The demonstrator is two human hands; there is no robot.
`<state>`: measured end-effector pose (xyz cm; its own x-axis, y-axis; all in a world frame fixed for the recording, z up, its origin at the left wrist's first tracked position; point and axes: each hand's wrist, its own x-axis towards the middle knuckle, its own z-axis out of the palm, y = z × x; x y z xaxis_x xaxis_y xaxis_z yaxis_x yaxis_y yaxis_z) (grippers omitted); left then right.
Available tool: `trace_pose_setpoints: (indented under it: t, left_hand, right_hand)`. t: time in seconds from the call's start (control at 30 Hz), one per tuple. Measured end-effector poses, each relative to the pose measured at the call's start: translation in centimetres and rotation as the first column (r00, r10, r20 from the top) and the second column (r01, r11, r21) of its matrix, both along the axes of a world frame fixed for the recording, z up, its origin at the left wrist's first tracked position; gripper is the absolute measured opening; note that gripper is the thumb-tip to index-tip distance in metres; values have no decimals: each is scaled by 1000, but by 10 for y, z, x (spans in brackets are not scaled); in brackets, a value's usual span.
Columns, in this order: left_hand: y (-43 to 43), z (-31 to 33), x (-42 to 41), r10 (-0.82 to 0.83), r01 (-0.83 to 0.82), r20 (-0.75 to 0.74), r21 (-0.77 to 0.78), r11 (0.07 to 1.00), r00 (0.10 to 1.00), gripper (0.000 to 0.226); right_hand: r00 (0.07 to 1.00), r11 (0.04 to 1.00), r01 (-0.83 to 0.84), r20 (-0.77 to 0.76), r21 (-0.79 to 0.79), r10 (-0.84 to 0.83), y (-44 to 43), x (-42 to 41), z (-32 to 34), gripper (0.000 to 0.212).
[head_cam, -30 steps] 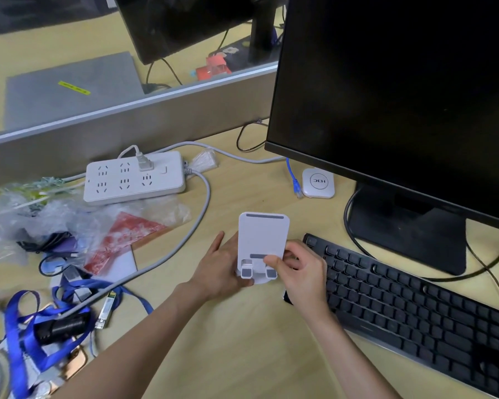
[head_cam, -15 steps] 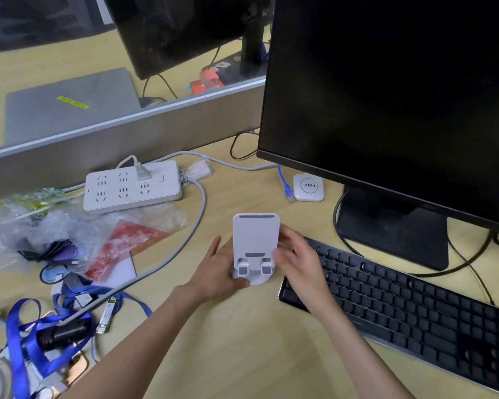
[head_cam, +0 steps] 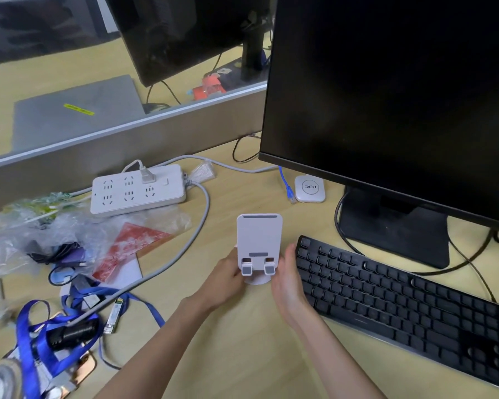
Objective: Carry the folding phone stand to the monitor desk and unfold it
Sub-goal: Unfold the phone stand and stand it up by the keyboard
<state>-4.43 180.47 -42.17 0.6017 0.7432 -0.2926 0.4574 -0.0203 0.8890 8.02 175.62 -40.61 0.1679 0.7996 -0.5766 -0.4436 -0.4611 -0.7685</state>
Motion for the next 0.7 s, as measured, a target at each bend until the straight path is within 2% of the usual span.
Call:
trace_pose_setpoints:
  t: [0.4, 0.7]
  left_hand:
    - [-5, -5, -5, -3, 4, 15, -71, 997, 1000, 34]
    - [-10, -11, -4, 26, -23, 36, -98, 995, 999, 45]
  right_hand:
    - [994, 993, 109, 8, -36, -109, -12, -9, -6, 55]
    - [997, 998, 60, 49, -11, -59, -12, -4, -5, 55]
